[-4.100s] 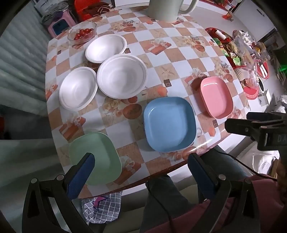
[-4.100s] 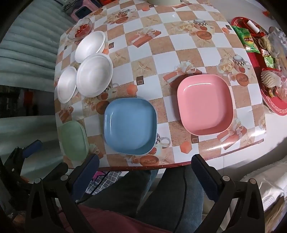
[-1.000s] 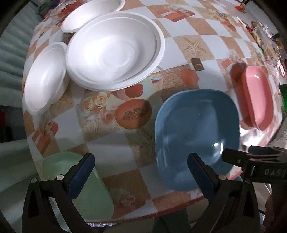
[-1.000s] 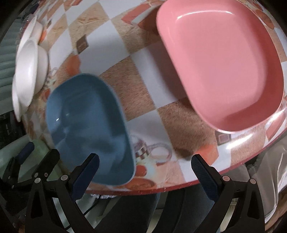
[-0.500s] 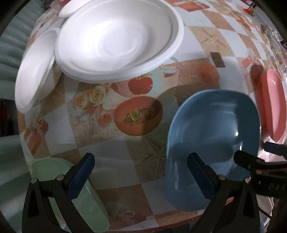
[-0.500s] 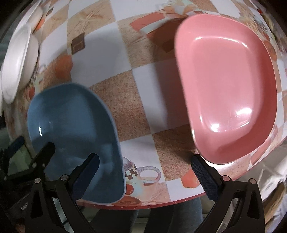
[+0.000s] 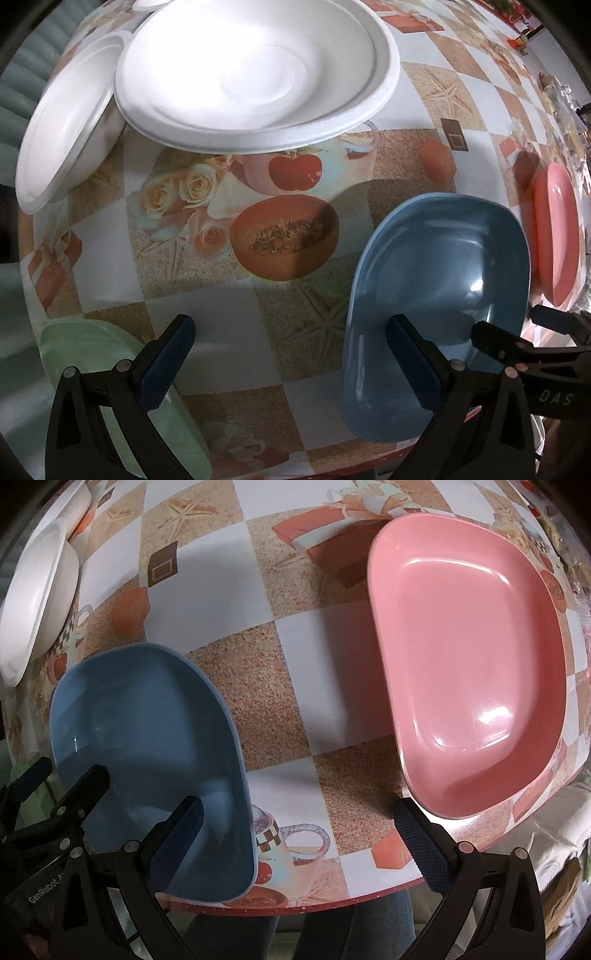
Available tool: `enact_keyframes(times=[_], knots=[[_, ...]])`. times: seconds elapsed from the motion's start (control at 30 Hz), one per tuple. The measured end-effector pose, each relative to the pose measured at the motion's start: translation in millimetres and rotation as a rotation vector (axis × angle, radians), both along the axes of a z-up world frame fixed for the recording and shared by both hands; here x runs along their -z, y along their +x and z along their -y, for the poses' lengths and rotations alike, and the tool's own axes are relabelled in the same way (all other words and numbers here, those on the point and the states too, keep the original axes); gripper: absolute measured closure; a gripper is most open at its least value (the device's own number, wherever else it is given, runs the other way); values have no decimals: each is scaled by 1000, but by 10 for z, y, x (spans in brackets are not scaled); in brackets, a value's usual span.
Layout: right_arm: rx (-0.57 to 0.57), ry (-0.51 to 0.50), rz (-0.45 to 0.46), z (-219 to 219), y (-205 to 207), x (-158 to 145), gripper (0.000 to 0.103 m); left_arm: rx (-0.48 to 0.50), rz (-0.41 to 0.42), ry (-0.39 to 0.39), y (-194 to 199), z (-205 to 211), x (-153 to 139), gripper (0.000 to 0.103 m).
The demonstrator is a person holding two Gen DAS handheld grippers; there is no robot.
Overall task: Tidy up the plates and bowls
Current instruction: 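Close the left tool on the blue plate's rim, then lift the blue plate onto the green plate and open the left tool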
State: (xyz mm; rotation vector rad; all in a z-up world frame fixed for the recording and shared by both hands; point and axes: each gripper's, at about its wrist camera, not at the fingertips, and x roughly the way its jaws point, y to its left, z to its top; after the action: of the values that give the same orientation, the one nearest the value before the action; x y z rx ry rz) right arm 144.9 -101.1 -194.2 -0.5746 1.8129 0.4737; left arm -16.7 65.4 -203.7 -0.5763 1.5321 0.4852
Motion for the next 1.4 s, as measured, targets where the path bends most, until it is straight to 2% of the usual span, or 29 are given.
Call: enact_keyframes(times=[0.1, 0.2, 0.27, 0.3, 0.37, 0.4, 0.47, 0.5, 0.6, 0.63, 0.7, 0.83, 1.0, 1.1, 1.23, 1.4], knots=[[3, 4, -3, -13, 84, 5, 0, 2, -20, -14, 25, -66, 26, 0], [-34, 31, 14, -53, 26, -40, 15, 3, -41, -18, 8, -126, 32, 0], [-73, 52, 29, -120, -33, -117, 36, 10, -44, -11, 106, -94, 39, 4], [-99, 69, 37, -165, -62, -168, 42, 18, -42, -7, 140, -74, 41, 6], [-123, 89, 43, -212, -89, -225, 64, 37, -36, 3, 190, -17, 10, 15], [-123, 98, 42, -223, -89, -244, 68, 44, -30, 5, 181, -9, 2, 18], [-102, 120, 22, -240, -61, -274, 86, 45, -11, -10, 179, 0, -61, 32], [-85, 136, -2, -240, -41, -279, 87, 41, -9, -16, 171, -5, -68, 35], [-76, 141, -19, -255, -1, -303, 87, 64, 7, -20, 177, 34, -97, 57], [-79, 141, -22, -261, -2, -309, 87, 86, 19, -24, 184, 63, -108, 72], [-80, 141, -26, -212, -24, -272, 87, 110, 10, -5, 168, 104, -109, 72], [-70, 147, -40, -204, 4, -246, 87, 77, 12, -26, 123, 77, -96, 72], [-77, 138, -53, -162, -43, -282, 87, 81, -12, -13, 103, 123, -157, 72], [-75, 134, -73, -183, 5, -153, 87, 79, -18, -19, 2, 151, -136, 72], [-90, 127, -87, -200, -58, -132, 87, 78, -25, -21, -126, 309, -156, 72], [-116, 130, -96, -328, -109, -154, 87, 58, -18, -6, -320, 295, -248, 72]])
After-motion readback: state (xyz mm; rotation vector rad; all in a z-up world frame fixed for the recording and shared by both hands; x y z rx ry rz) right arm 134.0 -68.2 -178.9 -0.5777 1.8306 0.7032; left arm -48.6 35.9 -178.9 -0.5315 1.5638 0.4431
